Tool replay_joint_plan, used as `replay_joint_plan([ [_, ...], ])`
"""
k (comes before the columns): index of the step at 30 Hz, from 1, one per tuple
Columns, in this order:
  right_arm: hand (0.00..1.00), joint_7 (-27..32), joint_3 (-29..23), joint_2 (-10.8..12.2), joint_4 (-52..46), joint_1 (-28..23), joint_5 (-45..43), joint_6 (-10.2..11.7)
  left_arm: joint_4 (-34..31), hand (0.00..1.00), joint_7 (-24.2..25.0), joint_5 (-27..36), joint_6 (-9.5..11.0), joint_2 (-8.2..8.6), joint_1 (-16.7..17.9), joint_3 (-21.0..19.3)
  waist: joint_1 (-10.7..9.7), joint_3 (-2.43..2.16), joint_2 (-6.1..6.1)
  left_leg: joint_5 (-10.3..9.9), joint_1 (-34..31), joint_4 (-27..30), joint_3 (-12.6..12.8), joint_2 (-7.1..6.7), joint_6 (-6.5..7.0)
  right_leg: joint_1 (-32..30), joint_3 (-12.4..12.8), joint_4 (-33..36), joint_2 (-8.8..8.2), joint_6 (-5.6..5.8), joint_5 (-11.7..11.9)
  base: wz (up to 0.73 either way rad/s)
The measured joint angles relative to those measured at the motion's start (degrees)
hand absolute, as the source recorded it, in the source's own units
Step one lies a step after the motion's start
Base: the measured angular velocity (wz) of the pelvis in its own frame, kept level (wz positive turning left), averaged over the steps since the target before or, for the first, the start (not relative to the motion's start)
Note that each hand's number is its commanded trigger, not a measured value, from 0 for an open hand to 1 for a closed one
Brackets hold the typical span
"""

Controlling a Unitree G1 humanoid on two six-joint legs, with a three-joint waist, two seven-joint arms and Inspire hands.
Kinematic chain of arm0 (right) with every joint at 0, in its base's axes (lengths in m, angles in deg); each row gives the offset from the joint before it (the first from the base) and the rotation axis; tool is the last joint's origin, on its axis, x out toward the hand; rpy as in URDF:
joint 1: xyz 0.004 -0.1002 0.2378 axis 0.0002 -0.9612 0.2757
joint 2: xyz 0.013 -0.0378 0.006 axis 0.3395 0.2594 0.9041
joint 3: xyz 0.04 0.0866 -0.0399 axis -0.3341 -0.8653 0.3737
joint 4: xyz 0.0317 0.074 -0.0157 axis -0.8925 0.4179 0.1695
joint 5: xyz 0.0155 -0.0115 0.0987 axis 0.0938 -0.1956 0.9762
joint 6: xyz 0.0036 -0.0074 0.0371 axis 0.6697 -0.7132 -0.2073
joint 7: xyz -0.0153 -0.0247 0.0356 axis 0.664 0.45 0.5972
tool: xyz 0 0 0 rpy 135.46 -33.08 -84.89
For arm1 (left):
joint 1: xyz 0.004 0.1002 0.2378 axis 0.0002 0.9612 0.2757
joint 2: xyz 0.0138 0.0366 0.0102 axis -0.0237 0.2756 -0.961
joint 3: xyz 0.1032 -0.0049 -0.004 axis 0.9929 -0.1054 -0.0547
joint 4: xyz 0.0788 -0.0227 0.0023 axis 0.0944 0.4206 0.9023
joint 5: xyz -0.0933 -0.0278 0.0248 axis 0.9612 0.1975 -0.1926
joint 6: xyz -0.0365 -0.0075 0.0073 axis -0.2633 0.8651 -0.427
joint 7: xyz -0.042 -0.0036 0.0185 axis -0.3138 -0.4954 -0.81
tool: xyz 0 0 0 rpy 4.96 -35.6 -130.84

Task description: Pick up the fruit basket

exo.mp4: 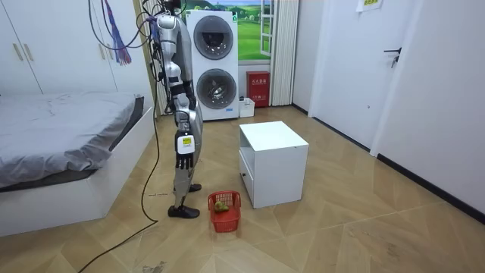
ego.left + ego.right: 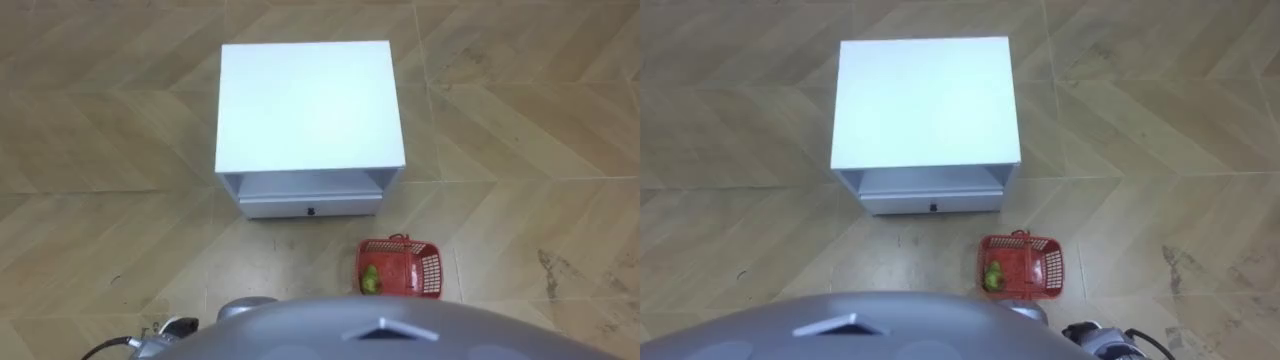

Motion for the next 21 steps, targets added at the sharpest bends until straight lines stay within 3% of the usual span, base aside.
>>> replay_joint_plan([
  [9,0.0,0.5,-0.1,0.0,0.1,0.3,-1.8,0.1,0.7,0.0,-0.1,0.6,0.0,0.02,0.0,0.0,-0.2,0.29,0.15,0.0,-0.1,0.0,-0.2,0.05,0.0,-0.1,-0.2,0.0,0.06,-0.01,0.0,0.0],
  [21,0.0,1.2,-1.1,0.0,0.8,0.3,-2.0,0.5,0.8,0.0,0.0,0.6,0.0,0.03,0.4,0.0,-0.2,0.24,0.08,0.0,-0.1,0.0,-0.6,-0.01,0.0,0.0,-0.7,0.0,-0.01,-0.02,0.0,0.01],
])
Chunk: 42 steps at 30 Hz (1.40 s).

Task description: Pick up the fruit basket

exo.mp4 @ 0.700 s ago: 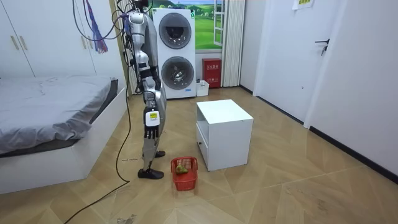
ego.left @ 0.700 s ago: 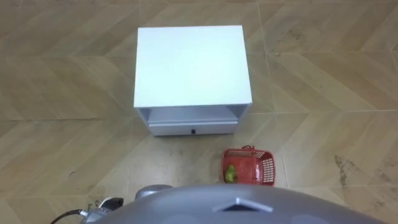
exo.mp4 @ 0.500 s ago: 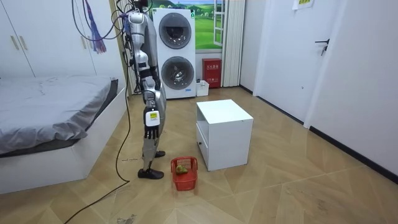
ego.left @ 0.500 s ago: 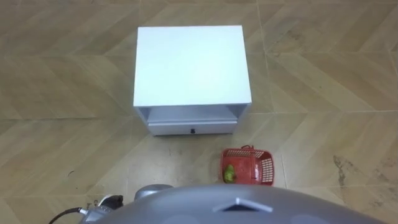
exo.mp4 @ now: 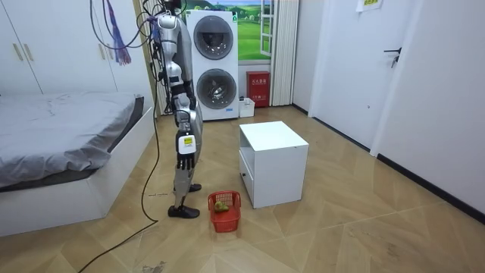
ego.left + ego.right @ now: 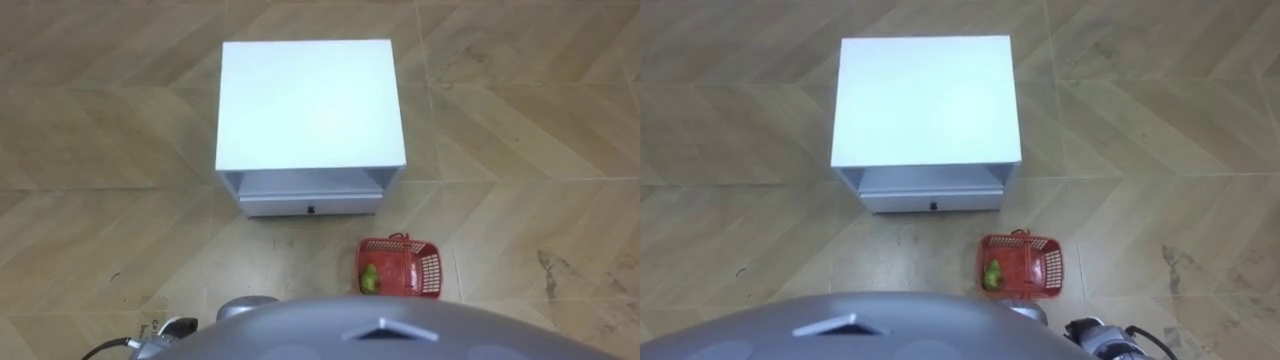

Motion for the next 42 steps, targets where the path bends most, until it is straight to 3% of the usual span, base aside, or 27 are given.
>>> replay_joint_plan([
  [6,0.0,1.0,0.0,0.1,0.6,-0.1,0.0,-0.1,0.8,0.0,-0.1,-0.1,-0.2,0.0,0.0,0.0,0.0,-0.05,0.08,0.0,-0.1,0.0,0.0,-0.02,0.0,-0.1,-0.9,0.1,-0.15,0.0,0.0,0.0],
  [11,0.0,2.4,0.0,0.0,0.0,-1.1,0.3,-0.2,0.8,0.0,-0.1,-0.1,-0.4,0.02,0.1,0.0,0.1,-0.47,0.71,0.0,0.0,0.0,-0.1,0.03,0.01,-0.3,-0.9,1.0,-0.19,0.0,0.0,0.01],
  [15,0.0,3.8,-0.6,0.1,-0.4,-1.5,1.3,-0.2,0.5,0.0,-0.2,-0.1,-0.3,0.07,-0.1,0.0,-0.1,-0.4,0.95,0.0,-0.3,0.5,0.0,-0.04,0.05,-1.4,-1.0,3.1,-0.58,0.02,0.0,0.0],
  [19,0.0,4.5,-3.5,0.0,-0.6,-1.1,2.5,0.0,0.7,0.0,-1.5,-0.1,0.1,-0.03,-0.8,-0.4,-0.7,-0.34,1.6,-0.6,-3.1,3.3,0.7,-0.12,1.03,-5.0,-1.8,7.2,-1.74,0.23,-0.2,-0.02],
  [21,0.0,4.7,-4.5,-0.1,-0.7,-1.0,3.1,0.1,1.0,0.0,-1.5,-0.1,0.3,-0.11,-1.2,-1.8,-0.3,-0.32,1.67,-0.9,-4.1,4.5,1.5,-0.82,1.55,-6.9,-1.5,8.8,-2.41,0.26,-0.2,-0.25],
  [24,0.0,5.5,-4.8,-0.5,-0.7,-0.9,3.2,0.2,2.4,0.0,-2.4,0.9,0.9,-0.29,-1.4,-4.7,-0.1,-0.47,1.54,-0.9,-6.4,6.0,4.2,-1.93,2.8,-10.9,0.2,11.1,-3.79,0.37,-0.1,-0.49],
  [26,0.0,5.5,-5.2,-1.3,-1.3,0.3,3.1,0.5,3.3,0.0,-3.1,1.2,1.6,-0.71,-1.3,-6.8,-0.3,-0.71,2.12,-0.6,-9.8,6.4,7.2,-1.87,4.65,-13.9,-0.1,12.8,-5.13,1.13,0.4,-0.38],
  [27,0.0,5.7,-5.5,-1.4,-1.5,0.2,3.1,0.6,3.2,0.0,-3.4,1.1,1.9,-0.76,-1.4,-7.6,-0.5,-0.42,1.94,-0.6,-10.5,7.0,7.5,-2.02,5.01,-15.4,-1.1,17.0,-6.13,0.58,-0.5,0.07],
  [28,0.0,6.0,-7.1,-1.3,-1.4,-0.6,3.4,0.6,3.1,0.0,-3.6,1.1,2.5,-1.15,-1.3,-9.0,-0.8,-0.12,1.41,-1.0,-11.6,8.4,7.7,-2.45,5.67,-17.1,-2.5,27.8,-8.48,0.0,-1.5,0.27],
  [29,0.0,6.5,-7.4,-1.5,-1.3,-1.1,4.5,0.6,3.1,0.0,-3.6,1.2,3.1,-1.98,-0.9,-9.0,-0.5,-0.08,0.21,-1.3,-12.6,9.5,7.6,-3.29,6.14,-17.1,-2.0,37.6,-10.1,-0.28,-1.3,0.22],
  [31,0.0,7.2,-7.4,-2.0,-1.4,0.3,5.3,0.8,3.0,0.0,-3.9,2.4,3.5,-2.89,-0.3,-8.9,0.4,-0.66,-0.8,-1.7,-15.6,12.2,8.5,-4.25,6.77,-16.1,1.0,46.8,-10.74,-0.53,-0.6,-0.12],
  [34,0.0,8.9,-7.4,-2.7,-1.4,4.2,8.2,1.9,3.1,0.0,-4.7,3.3,3.9,-3.77,-1.8,-7.4,0.1,-0.45,-1.95,-1.6,-23.6,17.7,8.3,-4.42,7.26,-12.1,2.3,46.8,-10.08,-0.37,1.2,0.07],
  [36,0.0,9.4,-7.3,-2.6,-2.1,6.1,10.1,2.7,3.3,0.0,-5.6,3.3,4.4,-4.11,-3.3,-6.5,0.0,-0.52,-2.04,-1.6,-29.7,21.8,7.7,-4.16,7.27,-9.8,2.5,41.9,-9.09,0.01,1.1,0.26],
  [37,0.0,9.8,-7.3,-2.5,-2.1,7.6,11.8,3.3,3.8,0.0,-6.3,3.5,4.8,-4.4,-4.8,-5.6,0.1,-0.54,-2.64,-1.5,-33.5,24.5,7.4,-4.13,7.32,-8.7,3.0,37.9,-8.43,0.42,0.8,0.3],
  [38,0.0,10.0,-7.2,-2.6,-2.0,9.2,14.0,3.6,4.4,0.0,-6.9,4.6,5.2,-4.62,-6.6,-4.4,0.0,-0.01,-2.91,-1.5,-37.4,27.8,7.5,-4.18,7.31,-8.1,3.7,34.3,-7.96,0.82,0.4,0.29],
  [39,0.0,10.0,-7.0,-2.7,-1.8,9.9,14.7,3.9,4.7,0.0,-7.2,5.2,5.2,-4.7,-7.4,-3.6,0.0,0.23,-2.88,-1.5,-39.4,29.6,7.3,-4.17,7.3,-8.1,4.1,33.1,-7.52,1.28,-1.7,0.36],
  [41,0.0,10.1,-6.7,-2.5,-0.8,12.5,17.2,4.5,6.7,0.0,-7.8,8.0,6.1,-4.69,-11.1,-1.9,0.2,0.63,-2.43,-1.3,-46.8,35.7,5.9,-4.07,6.76,-11.3,5.0,35.4,-5.97,1.42,-10.9,0.39],
  [42,0.0,10.1,-6.7,-2.4,-0.6,12.7,17.7,4.5,6.9,0.0,-8.0,9.0,6.4,-4.74,-11.7,-1.5,0.3,0.64,-2.47,-1.5,-48.5,37.1,5.7,-4.09,6.48,-12.7,5.0,37.5,-5.85,1.33,-12.5,0.35],
])
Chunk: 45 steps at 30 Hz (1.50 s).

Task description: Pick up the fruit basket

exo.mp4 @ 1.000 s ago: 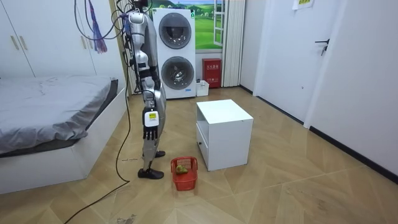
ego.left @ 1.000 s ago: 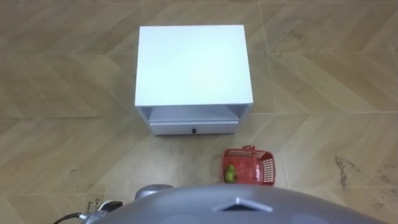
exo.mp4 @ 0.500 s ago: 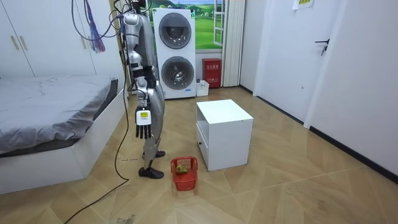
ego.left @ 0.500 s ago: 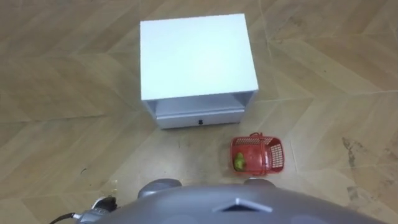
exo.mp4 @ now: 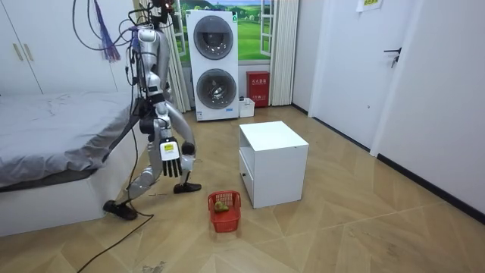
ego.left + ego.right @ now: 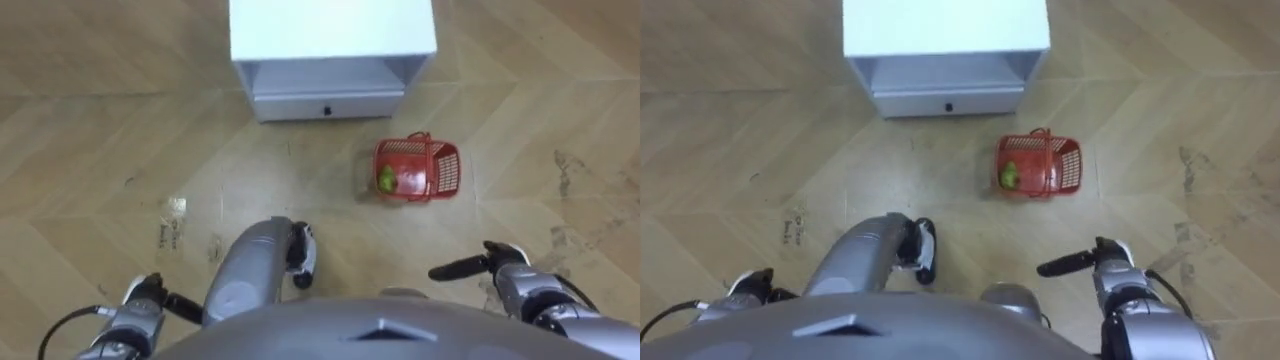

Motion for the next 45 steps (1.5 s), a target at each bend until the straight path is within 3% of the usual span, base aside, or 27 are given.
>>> replay_joint_plan([
  [2,0.0,0.4,0.0,0.0,1.0,1.0,1.7,0.4,1.2,0.0,-0.8,1.4,0.8,-0.11,-1.5,1.5,0.8,0.17,-0.21,-1.5,-5.7,7.1,-0.5,-0.02,-0.31,-6.0,-0.5,11.9,-0.91,-0.24,-4.7,0.25],
  [3,0.0,0.5,0.0,-0.1,1.4,1.0,2.8,0.6,2.0,0.0,-0.9,2.1,1.1,-0.11,-1.6,1.6,1.1,0.25,-0.3,-2.2,-6.9,9.2,-0.5,0.0,-0.28,-7.4,-0.3,15.2,-1.15,-0.32,-5.5,0.17],
  [5,0.0,1.4,0.0,-0.4,2.3,0.5,7.3,1.5,3.4,0.0,-1.0,3.5,1.5,-0.36,-2.1,2.9,1.0,0.29,-0.7,-5.0,-11.4,17.4,-0.5,-1.04,0.09,-11.6,-0.1,28.2,-2.66,-0.29,-7.2,0.35],
  [10,0.0,2.1,0.0,-0.8,4.0,0.2,11.0,3.7,6.4,0.0,-2.9,5.7,3.2,-1.49,-3.8,4.6,0.6,0.51,-1.99,-10.6,-20.4,33.1,2.1,-2.88,0.96,-19.3,3.5,51.3,-4.9,0.22,-7.6,0.38],
  [14,0.0,2.5,0.0,-1.1,5.0,0.4,15.6,5.2,6.8,0.0,-5.6,9.4,6.2,-2.69,-4.6,5.3,-0.7,0.77,-2.5,-14.2,-25.5,43.2,4.8,-2.58,1.62,-21.6,5.3,64.0,-5.53,0.17,-8.0,0.36],
  [16,0.0,2.8,-0.1,-1.1,4.9,0.4,16.7,5.5,6.9,0.0,-6.9,10.8,7.1,-2.7,-4.4,5.3,-1.2,0.83,-2.69,-15.3,-26.4,46.0,5.1,-2.71,1.57,-21.5,5.1,66.9,-6.11,0.13,-8.0,0.12],
  [18,0.0,3.3,-0.1,-1.0,4.2,0.3,16.9,5.7,7.0,0.0,-8.1,12.2,7.8,-3.23,-4.3,5.2,-1.9,0.82,-3.85,-16.0,-26.9,47.9,5.5,-2.94,1.33,-21.3,5.1,69.5,-6.99,0.06,-8.1,0.12],
  [20,0.0,4.4,-0.2,-1.0,3.4,0.3,17.1,6.3,6.9,0.0,-9.9,13.0,9.0,-3.59,-4.1,5.1,-3.2,0.52,-4.89,-16.4,-27.5,49.5,5.7,-2.92,1.97,-20.9,5.0,71.3,-7.02,-0.49,-8.4,0.08],
  [22,0.0,6.3,-0.2,-1.4,0.3,0.2,16.6,6.5,7.0,0.0,-11.1,14.2,10.2,-3.57,-2.9,5.1,-4.6,0.19,-5.96,-17.5,-27.5,51.6,5.7,-2.83,1.35,-19.8,4.9,73.2,-6.94,-1.65,-9.1,0.0],
  [25,0.0,8.1,-0.5,-1.7,-3.5,0.2,16.1,6.9,7.6,0.0,-11.3,14.5,11.1,-3.57,-2.5,5.1,-5.7,-0.11,-7.99,-18.4,-27.5,53.7,5.7,-2.37,0.48,-18.4,4.8,75.0,-6.97,-1.83,-11.0,-0.02],
  [28,0.0,9.7,-0.7,-2.3,-8.5,1.1,15.9,7.8,8.3,0.0,-11.3,14.6,11.1,-3.31,-1.0,5.4,-6.6,-0.31,-8.72,-19.2,-27.7,55.6,5.7,-1.49,-0.81,-16.9,4.6,76.5,-6.99,-2.94,-13.8,-0.08],
  [31,0.0,10.5,-0.6,-3.3,-14.1,1.7,16.0,8.6,6.8,0.0,-11.3,14.6,11.3,-3.61,0.8,5.6,-6.8,-0.28,-9.48,-20.1,-28.8,58.4,5.7,-1.94,-2.52,-14.9,4.6,79.1,-7.24,-3.41,-16.4,-0.02],
  [32,0.0,10.8,-0.6,-4.1,-15.5,3.0,16.0,9.2,6.4,0.0,-11.2,14.6,11.3,-2.89,1.2,5.6,-6.4,0.41,-8.35,-20.1,-29.8,59.4,4.3,-1.57,-2.87,-14.9,4.6,79.6,-5.61,-3.62,-16.4,-0.07],
  [33,0.0,11.1,-0.6,-4.1,-16.1,3.7,15.9,9.3,6.4,0.0,-11.1,14.5,11.3,-2.87,1.5,5.6,-6.4,0.5,-8.38,-19.8,-30.0,59.0,4.1,-1.99,-3.37,-15.2,4.7,79.6,-5.7,-3.62,-16.4,-0.07],
  [37,0.0,11.8,0.0,-6.2,-16.4,9.0,16.0,10.2,6.4,0.0,-9.5,14.5,11.3,-3.1,2.6,8.6,-6.0,0.59,-8.6,-19.1,-30.7,57.9,3.5,-2.99,-4.81,-16.0,4.9,79.3,-5.71,-3.18,-16.2,0.1],
  [41,0.0,12.2,0.0,-8.9,-16.5,13.6,16.1,11.2,6.4,0.0,-7.9,14.6,11.3,-3.47,2.7,10.9,-4.7,0.67,-8.79,-18.8,-31.0,57.7,3.5,-2.99,-5.24,-16.4,5.6,79.2,-5.44,-3.16,-15.9,0.08],
  [45,0.0,13.1,0.0,-8.9,-16.9,16.1,16.1,12.0,6.7,0.0,-6.6,14.6,11.1,-4.07,2.6,13.9,-4.5,0.79,-8.6,-18.8,-31.5,57.8,3.4,-2.96,-5.24,-16.6,5.4,79.4,-5.2,-3.1,-15.9,0.06],
])
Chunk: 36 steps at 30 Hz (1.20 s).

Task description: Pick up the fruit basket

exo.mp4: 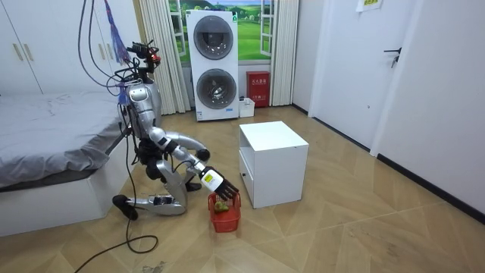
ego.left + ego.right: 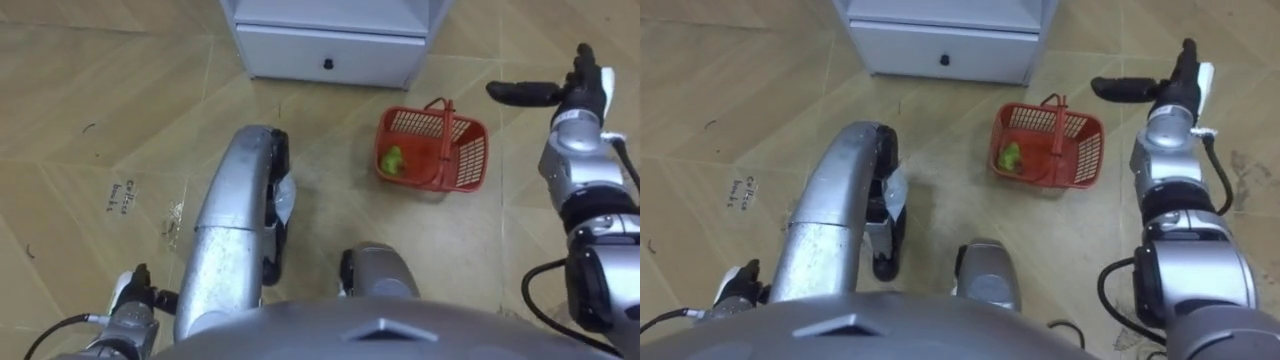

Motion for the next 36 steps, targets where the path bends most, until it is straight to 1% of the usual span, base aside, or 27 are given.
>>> replay_joint_plan([
  [3,0.0,0.0,0.0,0.0,-1.1,0.0,0.0,0.0,0.1,0.0,0.1,0.0,0.0,0.02,-0.2,1.2,1.1,0.37,0.51,0.0,-1.0,0.1,0.0,0.02,0.01,-0.9,-0.1,0.6,0.05,0.01,0.0,0.05],
  [5,0.0,0.0,0.2,0.0,-1.8,0.0,0.0,0.0,0.0,0.0,0.0,0.1,0.0,0.01,-0.1,1.6,1.9,0.93,1.27,0.0,-1.1,0.2,0.0,0.01,0.17,-0.9,-0.2,0.7,-0.05,0.0,0.0,0.0],
  [7,0.0,0.0,0.2,-0.1,-2.0,0.0,0.1,0.3,-0.2,0.0,-0.1,0.1,-0.1,0.02,-0.1,3.0,2.7,1.21,1.95,0.1,-1.4,0.2,0.2,-0.01,0.36,-1.1,-0.3,0.8,-0.22,-0.01,0.0,0.0],
  [10,0.0,0.0,1.7,-0.4,-2.0,0.0,0.1,0.3,-0.4,0.0,-0.1,0.2,-0.1,0.0,0.0,4.2,4.0,1.05,2.61,0.4,-2.6,0.0,0.4,0.09,0.32,-2.6,-0.1,1.1,-0.42,-0.03,0.0,0.03],
  [11,0.0,0.0,2.2,-0.5,-2.0,0.0,0.1,0.4,-0.3,0.0,-0.1,0.2,-0.1,0.0,0.0,4.6,4.1,1.04,2.78,0.4,-2.9,-0.1,0.4,0.08,0.28,-2.9,-0.1,1.1,-0.41,-0.02,0.0,0.07],
  [13,0.0,-0.1,3.4,-0.4,-1.7,0.0,0.1,0.4,-0.3,0.0,-0.1,0.2,-0.2,0.01,0.1,5.9,4.5,1.15,3.38,0.5,-3.6,-0.3,0.6,0.18,0.26,-3.8,-0.1,1.1,-0.48,-0.02,0.0,0.07],
  [14,0.0,-0.1,4.2,-0.4,-1.7,0.0,0.1,0.4,-0.3,0.0,0.0,0.2,-0.3,0.0,0.1,6.4,4.5,1.12,3.64,0.6,-4.2,-0.4,0.8,0.21,0.23,-4.4,-0.1,1.1,-0.62,-0.02,0.0,0.05],
  [19,0.0,-1.4,5.3,-0.4,1.2,0.0,2.7,1.0,-0.2,0.0,1.3,0.3,-0.5,-0.05,0.7,6.8,4.9,1.15,3.79,0.7,-5.1,-0.7,1.4,0.35,0.2,-5.8,0.4,1.0,-1.02,0.07,0.1,0.01],
  [21,0.0,-1.6,6.1,-0.4,2.5,0.0,3.7,0.9,-0.3,0.0,2.0,0.3,-0.8,-0.05,0.9,8.0,5.0,1.31,4.05,0.7,-5.1,-0.8,1.5,0.35,0.21,-5.9,0.4,1.0,-1.17,0.09,0.1,0.02],
  [24,0.0,-2.1,6.7,-0.5,3.4,0.0,4.8,0.9,-0.3,0.0,2.5,1.0,-1.5,-0.02,1.0,9.0,5.3,1.3,4.64,0.7,-5.5,-1.0,1.7,0.4,0.15,-6.5,0.6,1.2,-1.27,0.1,0.1,0.0],
  [25,0.0,-2.2,6.7,-0.7,3.7,0.0,4.9,0.9,-0.4,0.0,2.5,1.1,-1.5,-0.02,1.0,9.0,5.7,1.24,4.86,0.7,-5.8,-1.1,1.7,0.42,0.12,-6.8,0.6,1.2,-1.29,0.1,0.1,0.0],
  [27,0.0,-2.3,6.7,-1.0,4.4,0.0,5.7,0.9,-0.4,0.0,2.6,1.3,-1.6,-0.02,1.1,9.1,6.4,1.25,5.32,0.7,-5.9,-1.1,1.7,0.45,0.12,-7.0,0.6,1.1,-1.3,0.14,0.1,0.0],
  [30,0.0,-3.3,6.7,-1.1,7.9,-0.2,7.1,0.9,-0.7,0.0,2.6,2.5,-1.6,0.0,1.8,9.2,7.4,1.24,6.29,0.7,-5.9,-1.1,1.7,0.44,0.11,-7.0,0.4,1.0,-1.32,0.24,0.1,0.0],
  [32,0.0,-3.5,6.8,-1.1,8.7,-1.1,8.0,0.8,-2.0,0.0,2.6,2.8,-2.1,0.03,2.9,9.2,7.6,1.34,7.17,0.8,-6.2,-1.1,1.7,0.42,-0.05,-7.2,0.5,1.2,-1.32,0.23,0.1,0.0],
  [33,0.0,-3.5,6.8,-1.1,8.8,-1.3,8.3,0.8,-2.3,0.0,2.6,3.0,-2.2,0.02,3.1,9.2,7.5,1.31,7.33,0.8,-6.2,-1.1,1.7,0.42,-0.07,-7.3,0.5,1.2,-1.32,0.23,0.1,0.0],
  [34,0.0,-3.5,6.9,-1.1,9.6,-1.5,9.2,0.8,-2.4,0.0,2.6,3.6,-2.2,0.02,3.2,9.7,7.5,1.15,7.61,0.8,-6.5,-1.1,1.8,0.43,-0.09,-7.6,0.6,1.3,-1.32,0.23,0.1,0.0],
  [36,0.0,-3.5,6.9,-1.1,10.9,-1.5,10.8,0.8,-2.6,0.0,2.6,4.7,-2.1,0.05,3.0,10.4,7.5,1.04,7.83,1.0,-7.1,-1.1,1.8,0.43,-0.02,-8.1,0.6,1.3,-1.32,0.23,0.1,0.0],
])
